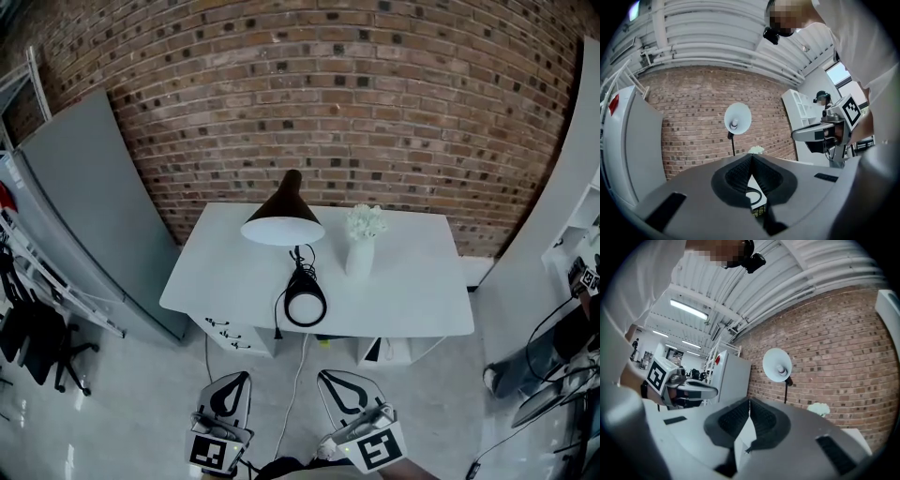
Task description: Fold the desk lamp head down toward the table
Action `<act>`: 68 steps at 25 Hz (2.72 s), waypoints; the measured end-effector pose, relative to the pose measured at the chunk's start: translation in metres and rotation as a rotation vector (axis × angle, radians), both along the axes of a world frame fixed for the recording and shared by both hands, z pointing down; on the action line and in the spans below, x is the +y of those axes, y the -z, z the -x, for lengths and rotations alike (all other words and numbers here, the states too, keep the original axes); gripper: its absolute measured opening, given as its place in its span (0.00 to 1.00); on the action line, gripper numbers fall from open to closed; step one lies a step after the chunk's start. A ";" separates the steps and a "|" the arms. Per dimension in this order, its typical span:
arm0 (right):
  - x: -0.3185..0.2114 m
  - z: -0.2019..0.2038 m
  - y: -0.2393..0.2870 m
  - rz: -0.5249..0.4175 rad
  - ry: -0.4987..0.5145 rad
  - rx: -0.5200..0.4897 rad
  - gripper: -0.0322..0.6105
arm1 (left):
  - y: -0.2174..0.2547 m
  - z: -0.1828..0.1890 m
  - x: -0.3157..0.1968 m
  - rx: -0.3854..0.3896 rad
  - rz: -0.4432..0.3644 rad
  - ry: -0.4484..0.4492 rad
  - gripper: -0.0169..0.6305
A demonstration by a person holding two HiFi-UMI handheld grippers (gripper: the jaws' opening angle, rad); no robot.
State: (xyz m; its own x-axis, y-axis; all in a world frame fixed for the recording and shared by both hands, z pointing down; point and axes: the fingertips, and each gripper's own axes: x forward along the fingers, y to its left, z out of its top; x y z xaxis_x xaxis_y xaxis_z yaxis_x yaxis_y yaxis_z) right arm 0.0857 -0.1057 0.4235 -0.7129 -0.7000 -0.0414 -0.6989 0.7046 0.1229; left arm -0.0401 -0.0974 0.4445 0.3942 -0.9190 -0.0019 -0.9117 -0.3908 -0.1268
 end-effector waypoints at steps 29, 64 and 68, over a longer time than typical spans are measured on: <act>-0.068 0.031 0.077 -0.106 -0.110 0.075 0.08 | 0.037 0.020 -0.060 0.032 -0.073 -0.111 0.04; -0.159 0.053 0.165 -0.302 -0.169 0.222 0.29 | 0.091 0.026 -0.124 0.101 -0.163 -0.174 0.04; -0.169 0.056 0.167 -0.328 -0.157 0.247 0.29 | 0.089 0.028 -0.130 0.106 -0.163 -0.172 0.04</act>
